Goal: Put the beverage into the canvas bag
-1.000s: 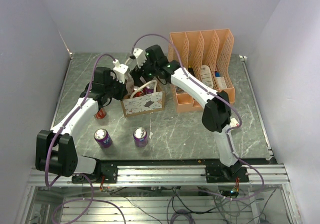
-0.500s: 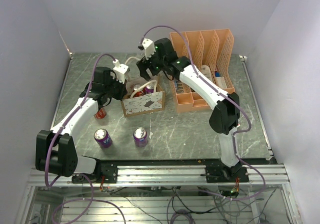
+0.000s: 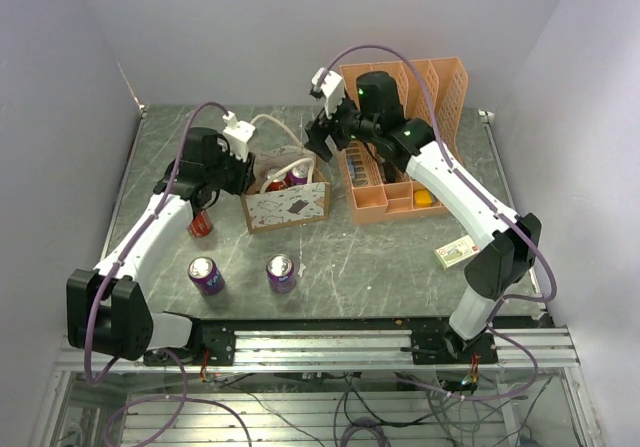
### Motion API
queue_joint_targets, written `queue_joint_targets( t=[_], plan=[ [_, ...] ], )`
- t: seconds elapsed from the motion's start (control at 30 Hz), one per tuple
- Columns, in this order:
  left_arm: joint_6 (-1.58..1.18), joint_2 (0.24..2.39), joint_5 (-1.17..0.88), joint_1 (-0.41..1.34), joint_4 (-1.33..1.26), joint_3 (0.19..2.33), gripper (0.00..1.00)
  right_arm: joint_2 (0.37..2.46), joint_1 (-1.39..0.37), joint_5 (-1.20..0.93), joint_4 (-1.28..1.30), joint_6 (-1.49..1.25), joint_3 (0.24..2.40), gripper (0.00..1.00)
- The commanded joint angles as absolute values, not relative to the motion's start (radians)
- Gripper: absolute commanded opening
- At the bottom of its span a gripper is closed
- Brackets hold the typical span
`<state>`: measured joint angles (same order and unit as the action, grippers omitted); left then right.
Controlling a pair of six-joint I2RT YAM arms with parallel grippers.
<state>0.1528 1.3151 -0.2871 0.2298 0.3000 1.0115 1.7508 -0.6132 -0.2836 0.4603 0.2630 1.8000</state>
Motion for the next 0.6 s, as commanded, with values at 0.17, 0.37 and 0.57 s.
queue_joint_targets(
  t=[0.17, 0.37, 0.57],
  plan=[
    [0.192, 1.272, -0.241, 0.225, 0.382, 1.106, 0.65, 1.739, -0.617, -0.522, 0.511, 0.488, 1.71, 0.83],
    [0.191, 1.22, -0.13, 0.225, 0.43, 1.124, 0.84, 1.823, -0.637, -0.553, 0.548, 0.543, 1.768, 0.82],
    [0.247, 1.147, 0.01, 0.224, 0.482, 1.103, 0.96, 1.881, -0.667, -0.573, 0.582, 0.562, 1.805, 0.57]
  ],
)
